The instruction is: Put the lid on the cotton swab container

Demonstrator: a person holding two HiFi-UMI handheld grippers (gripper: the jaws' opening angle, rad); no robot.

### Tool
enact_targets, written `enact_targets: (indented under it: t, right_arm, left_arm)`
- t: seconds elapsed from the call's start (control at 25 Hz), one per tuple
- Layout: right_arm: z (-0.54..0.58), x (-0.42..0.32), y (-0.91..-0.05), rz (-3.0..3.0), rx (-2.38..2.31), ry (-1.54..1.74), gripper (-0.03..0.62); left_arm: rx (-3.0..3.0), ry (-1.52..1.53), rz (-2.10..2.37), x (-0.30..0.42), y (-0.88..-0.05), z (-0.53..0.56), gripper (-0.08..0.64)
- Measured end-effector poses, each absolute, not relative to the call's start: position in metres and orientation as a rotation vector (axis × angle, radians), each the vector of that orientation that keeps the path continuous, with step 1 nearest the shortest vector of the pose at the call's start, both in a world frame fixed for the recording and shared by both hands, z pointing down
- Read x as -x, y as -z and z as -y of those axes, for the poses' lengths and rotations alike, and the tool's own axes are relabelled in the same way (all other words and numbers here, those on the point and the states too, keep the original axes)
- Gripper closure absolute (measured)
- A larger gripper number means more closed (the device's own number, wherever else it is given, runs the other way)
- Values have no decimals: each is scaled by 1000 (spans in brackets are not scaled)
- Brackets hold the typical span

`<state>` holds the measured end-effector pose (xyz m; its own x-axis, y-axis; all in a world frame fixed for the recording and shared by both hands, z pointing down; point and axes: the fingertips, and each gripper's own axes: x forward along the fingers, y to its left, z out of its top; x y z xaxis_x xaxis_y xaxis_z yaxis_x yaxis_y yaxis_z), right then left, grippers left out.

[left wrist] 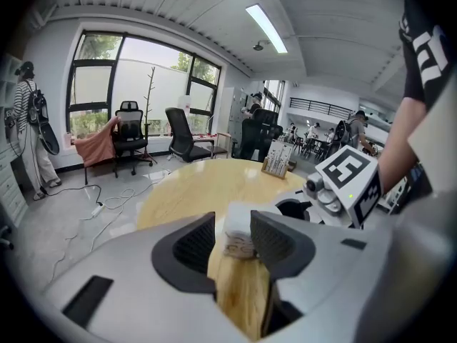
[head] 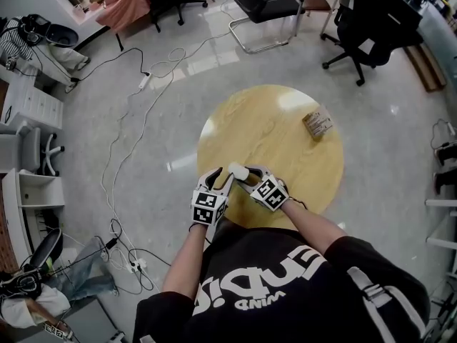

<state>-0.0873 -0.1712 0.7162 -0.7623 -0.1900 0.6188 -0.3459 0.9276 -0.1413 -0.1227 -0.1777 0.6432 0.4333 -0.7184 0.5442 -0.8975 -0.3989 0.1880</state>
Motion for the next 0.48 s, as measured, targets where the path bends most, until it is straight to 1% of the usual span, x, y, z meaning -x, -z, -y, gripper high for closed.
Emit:
enact_targets:
  t: [0.48]
  right_arm:
    - [171, 84, -716, 2449, -377, -328, 388]
  left_arm:
    - [-2200, -589, 1282, 118, -649, 178, 400]
